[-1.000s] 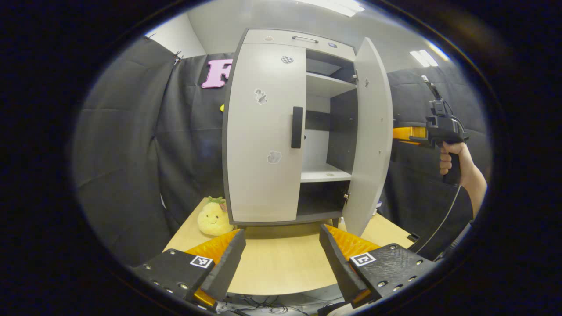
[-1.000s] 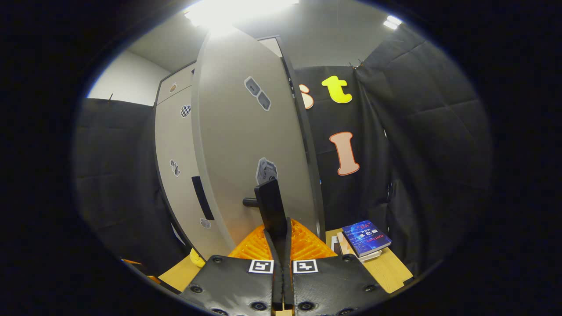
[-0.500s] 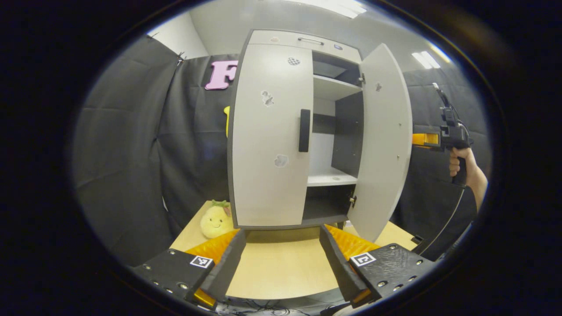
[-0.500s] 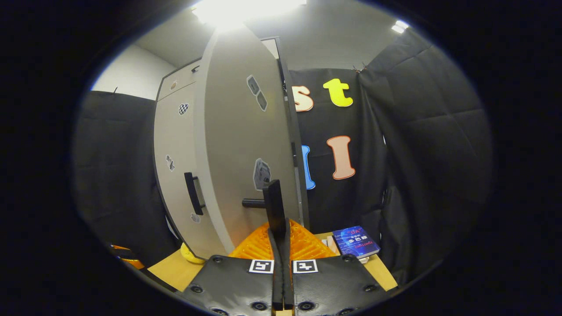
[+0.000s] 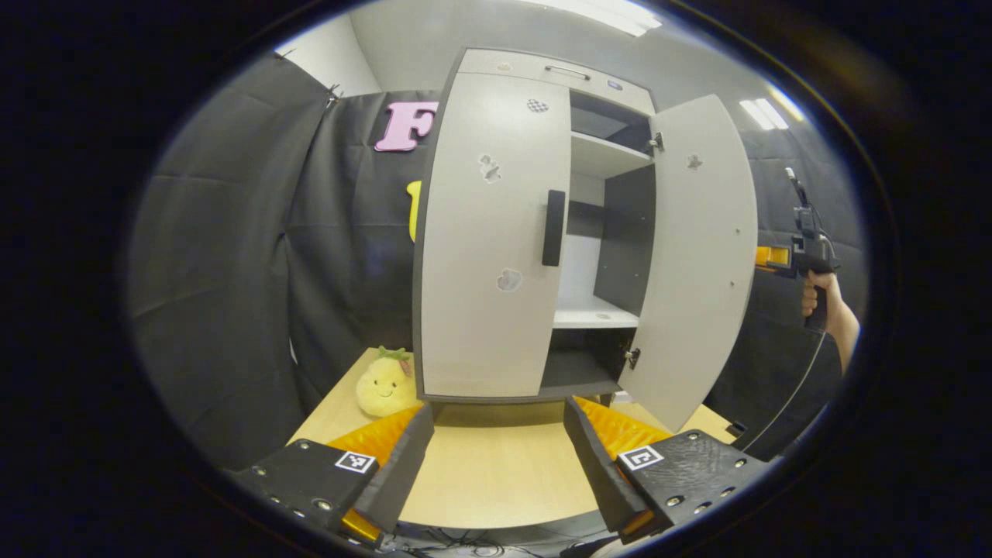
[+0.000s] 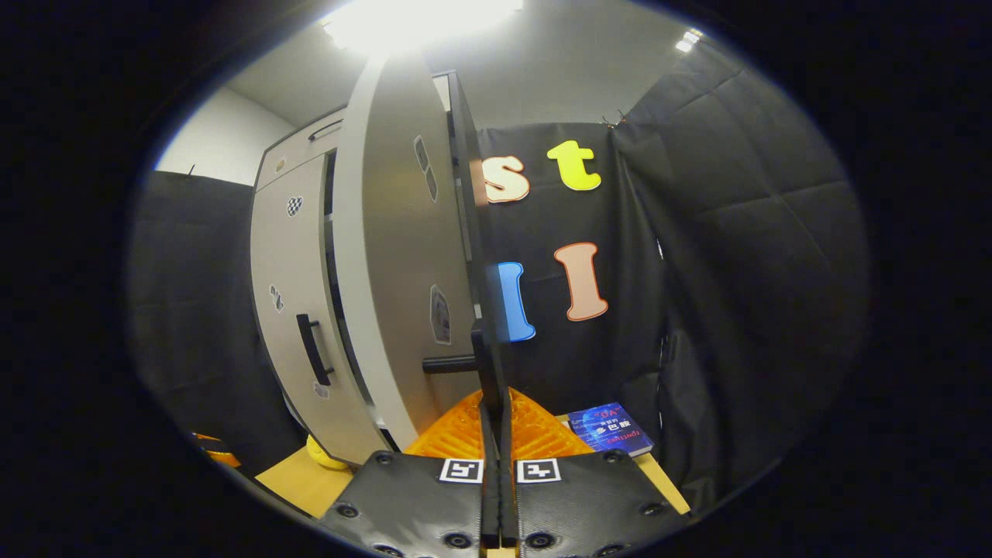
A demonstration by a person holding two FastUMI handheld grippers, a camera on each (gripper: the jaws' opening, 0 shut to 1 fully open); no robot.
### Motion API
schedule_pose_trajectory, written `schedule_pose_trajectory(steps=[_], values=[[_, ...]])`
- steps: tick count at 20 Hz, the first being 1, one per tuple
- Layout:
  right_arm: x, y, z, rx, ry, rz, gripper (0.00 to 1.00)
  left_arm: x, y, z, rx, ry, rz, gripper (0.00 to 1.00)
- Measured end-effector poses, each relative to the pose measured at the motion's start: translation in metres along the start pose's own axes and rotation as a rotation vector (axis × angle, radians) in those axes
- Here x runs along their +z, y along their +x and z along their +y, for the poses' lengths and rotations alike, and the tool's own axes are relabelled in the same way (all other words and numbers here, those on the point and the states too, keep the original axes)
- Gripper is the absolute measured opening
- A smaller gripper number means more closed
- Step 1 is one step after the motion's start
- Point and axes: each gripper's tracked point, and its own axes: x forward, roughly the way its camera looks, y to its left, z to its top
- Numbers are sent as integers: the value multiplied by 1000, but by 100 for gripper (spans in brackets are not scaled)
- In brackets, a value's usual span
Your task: Open the right door of the double-door shoe cabinet with the right hand, and open the left door with the left hand.
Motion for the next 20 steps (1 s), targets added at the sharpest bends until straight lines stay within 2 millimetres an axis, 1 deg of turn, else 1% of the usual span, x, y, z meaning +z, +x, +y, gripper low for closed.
schedule_pose_trajectory(steps=[4,7,10,13,14,15,16,18,20], values=[[-1,-1,1,18,23,13,2,5,-5,7,22,-3,-15,99],[-2,-5,3,30,35,25,2,6,-13,10,35,-3,-27,99],[-7,-18,3,56,11,62,2,8,-16,13,47,2,-36,97],[-10,-31,1,63,-24,90,2,18,-9,12,50,19,-57,99],[-12,-38,-2,51,-45,99,2,23,-4,10,47,25,-65,99],[-13,-44,-12,22,-74,104,2,29,2,6,41,30,-72,97],[-15,-52,-23,-5,-99,110,2,35,9,2,34,35,-81,99],[-19,-61,-49,-72,-123,125,3,49,27,-6,20,48,-94,99],[-19,-63,-77,-130,-96,123,2,65,51,-16,16,64,-110,99]])
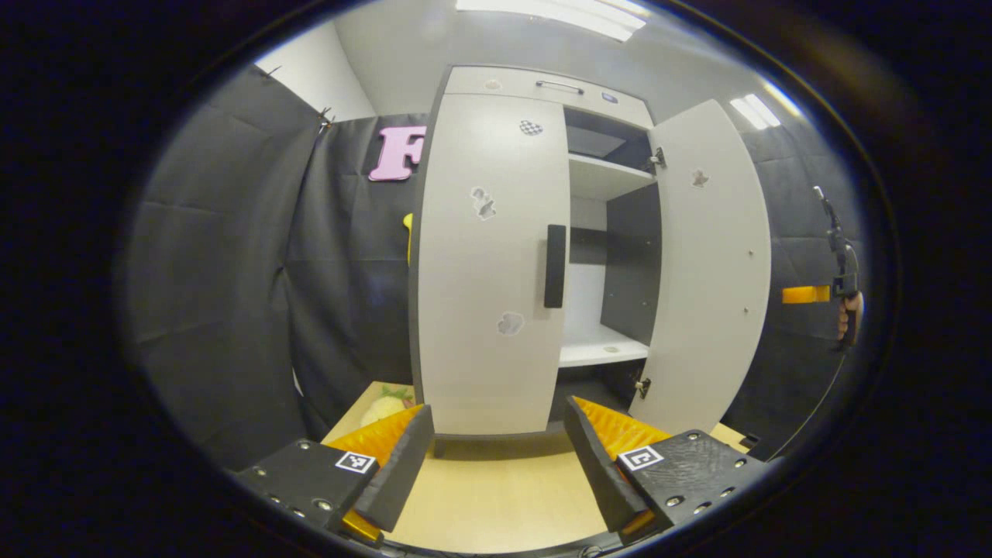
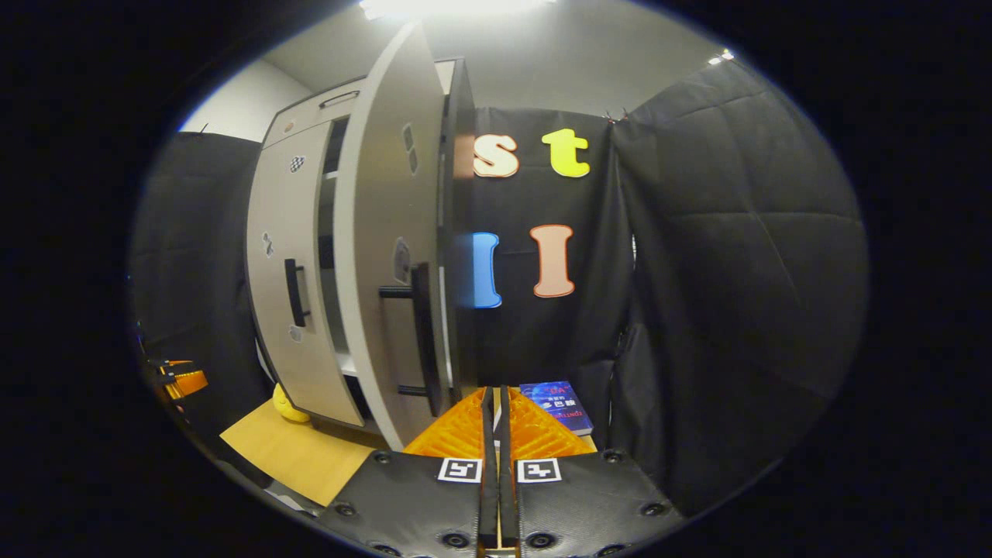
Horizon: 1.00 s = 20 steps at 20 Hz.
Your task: Open the right door of the double-door shoe cabinet with the right hand, and open the left door with the left hand.
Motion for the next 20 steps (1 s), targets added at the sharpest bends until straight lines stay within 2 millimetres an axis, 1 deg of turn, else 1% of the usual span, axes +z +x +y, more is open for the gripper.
schedule_pose_trajectory(steps=[1,2,3,4,5,7,9,10,11,12,13,14,15,16,17,18,19,20], values=[[-2,5,-16,-45,26,-6,2,8,14,-5,4,6,-8,99],[-5,14,-32,-80,50,-2,0,16,27,-12,6,9,-15,99],[-12,20,-47,-114,78,2,19,26,40,-19,7,15,-24,99],[-14,26,-58,-121,110,5,23,37,52,-26,12,21,-39,99],[-19,32,-66,-131,135,12,34,49,65,-31,18,27,-58,99],[-27,48,-91,-174,132,24,66,68,89,-42,29,25,-87,99],[-30,59,-113,-208,102,14,98,80,111,-51,49,-4,-94,99],[-29,64,-120,-216,103,6,98,86,124,-56,56,-24,-99,99],[-30,71,-125,-220,113,3,92,92,135,-61,56,-39,-105,99],[-31,81,-130,-216,130,1,92,97,148,-66,55,-44,-112,99],[-31,92,-133,-207,147,0,98,102,160,-71,49,-43,-118,99],[-34,101,-136,-198,161,4,98,107,171,-75,45,-39,-120,99],[-35,111,-139,-188,171,11,98,109,183,-76,55,-35,-120,98],[-39,120,-140,-178,175,21,92,112,194,-76,70,-32,-123,98],[-40,128,-143,-172,170,27,92,116,205,-76,85,-33,-132,98],[-40,136,-146,-169,161,29,98,119,215,-76,94,-38,-141,98],[-41,142,-148,-163,154,31,98,123,223,-76,99,-42,-151,97],[-41,150,-148,-153,151,33,98,127,230,-73,114,-46,-166,90]])
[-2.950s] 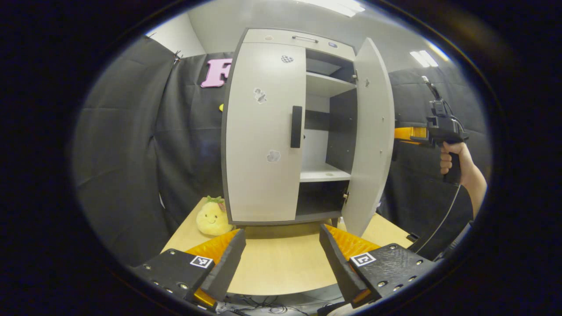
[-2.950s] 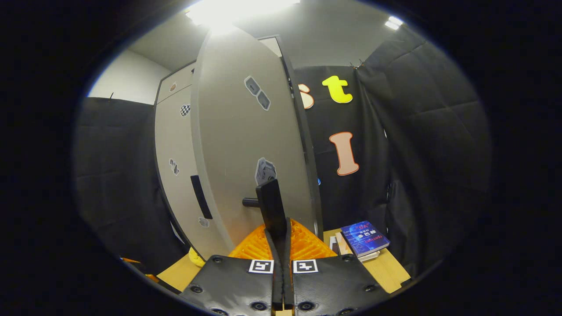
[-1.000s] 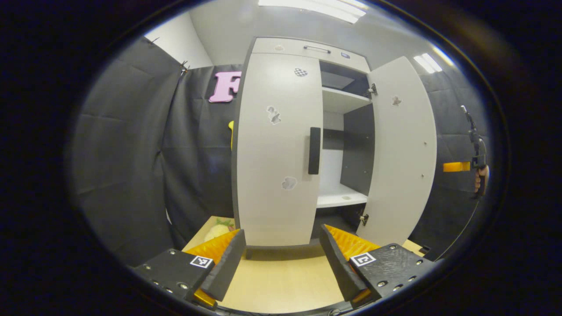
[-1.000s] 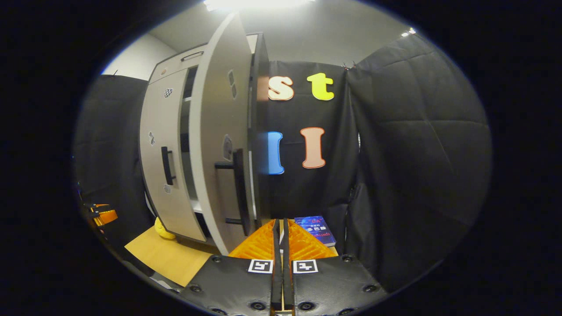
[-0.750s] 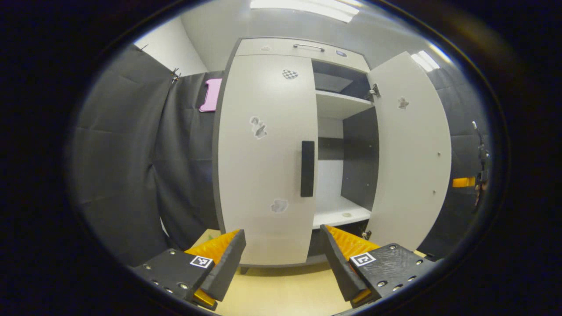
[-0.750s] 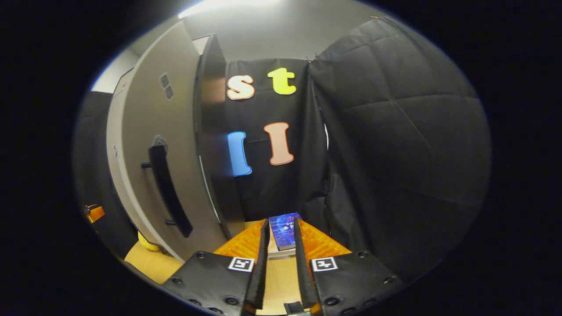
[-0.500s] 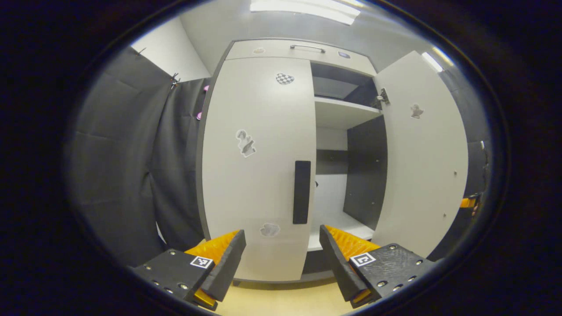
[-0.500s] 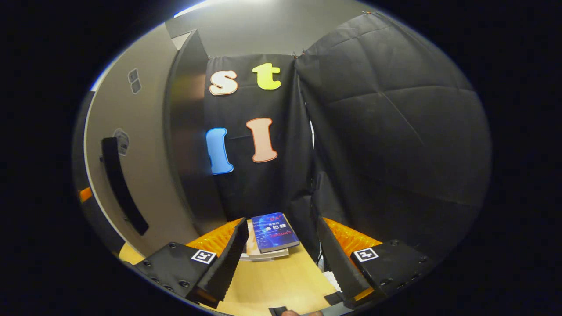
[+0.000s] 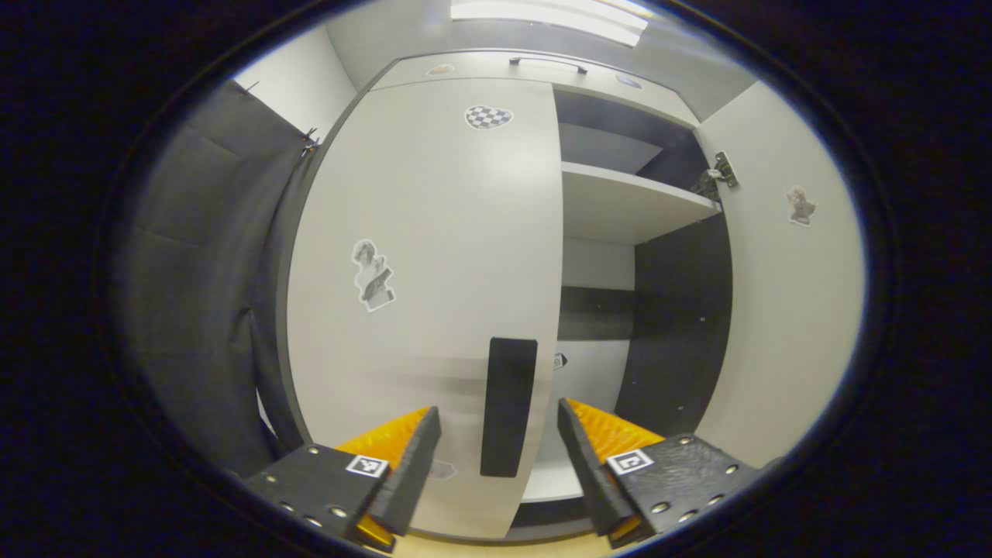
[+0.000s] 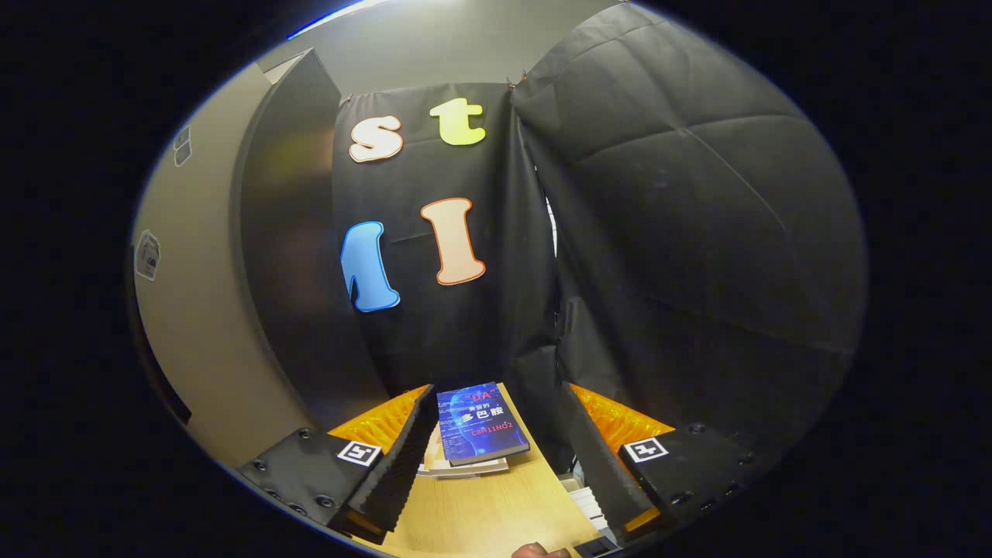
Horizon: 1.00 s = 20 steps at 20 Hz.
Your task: Open the right door of the double-door shoe cabinet with the right hand, and open the left door with the left hand.
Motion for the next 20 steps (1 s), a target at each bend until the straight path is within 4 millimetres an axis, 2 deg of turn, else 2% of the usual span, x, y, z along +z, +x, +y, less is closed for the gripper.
schedule_pose_trajectory(steps=[2,4,5,7,8,9,10,13,15,18,20], values=[[1,15,1,21,3,6,98,2,13,-4,-8,-3,-5,77],[4,27,2,35,4,3,98,4,22,-7,-5,11,-6,77],[4,32,3,43,5,2,98,3,25,-9,-4,19,-1,65],[4,42,5,57,3,1,98,2,27,-14,-22,27,-4,65],[2,46,5,62,1,3,98,3,26,-8,17,38,-8,62],[2,51,6,67,3,5,98,4,23,-7,24,37,-13,36],[1,55,8,77,5,9,98,3,24,-8,24,42,-10,30],[3,64,14,100,11,4,100,2,25,-8,28,51,-1,25],[0,66,17,112,9,6,98,-1,24,-7,27,64,12,26],[-5,67,18,125,12,11,98,-4,24,-8,23,57,22,6],[-10,64,21,131,19,16,98,-3,25,-8,18,48,22,7]])
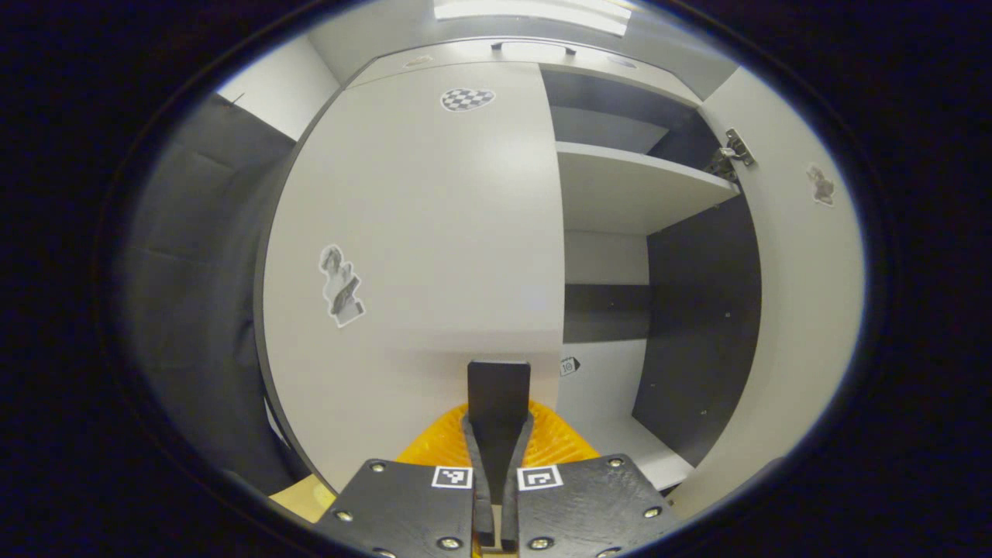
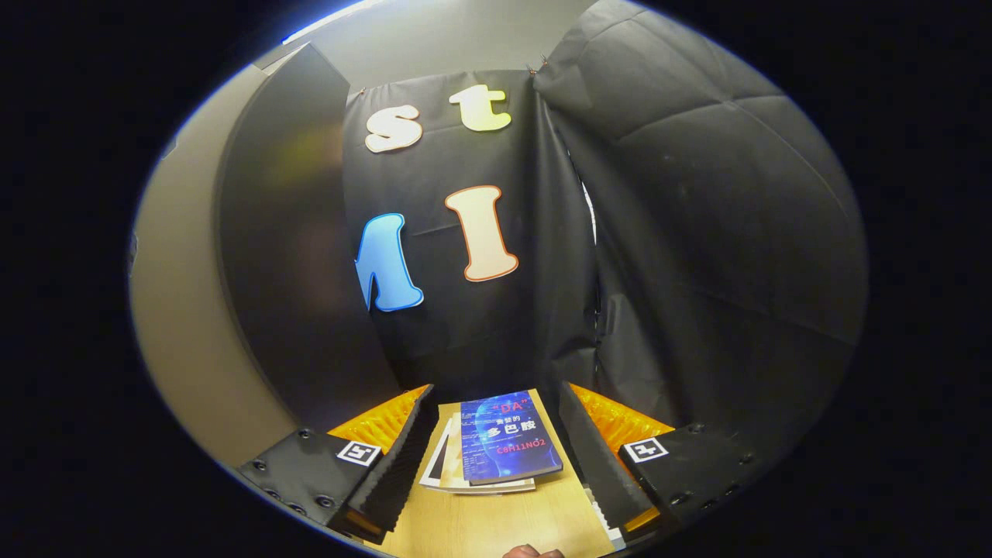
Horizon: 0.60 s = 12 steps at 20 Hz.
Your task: Open the right door of the double-door shoe cabinet with the right hand, and open the left door with the left hand.
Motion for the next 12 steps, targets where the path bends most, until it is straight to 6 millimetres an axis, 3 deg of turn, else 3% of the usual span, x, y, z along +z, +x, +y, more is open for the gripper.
schedule_pose_trajectory(steps=[3,4,5,8,9,10,11,12], values=[[-6,-12,1,-7,2,3,98,0,-2,1,-3,-4,-1,6],[-6,-17,0,-15,0,2,92,0,-4,1,-6,-6,-2,6],[-7,-21,0,-21,-1,5,98,1,-6,1,-9,-5,-5,6],[-9,-33,4,-33,4,12,98,3,-16,2,-30,-16,-14,6],[-7,-40,7,-41,8,7,92,5,-21,2,-41,-21,-17,6],[-4,-48,12,-50,14,-6,98,5,-25,3,-58,-26,-21,5],[0,-56,17,-62,20,-26,98,7,-29,4,-81,-41,-31,6],[3,-64,22,-78,26,-42,92,8,-34,5,-107,-61,-41,6]])
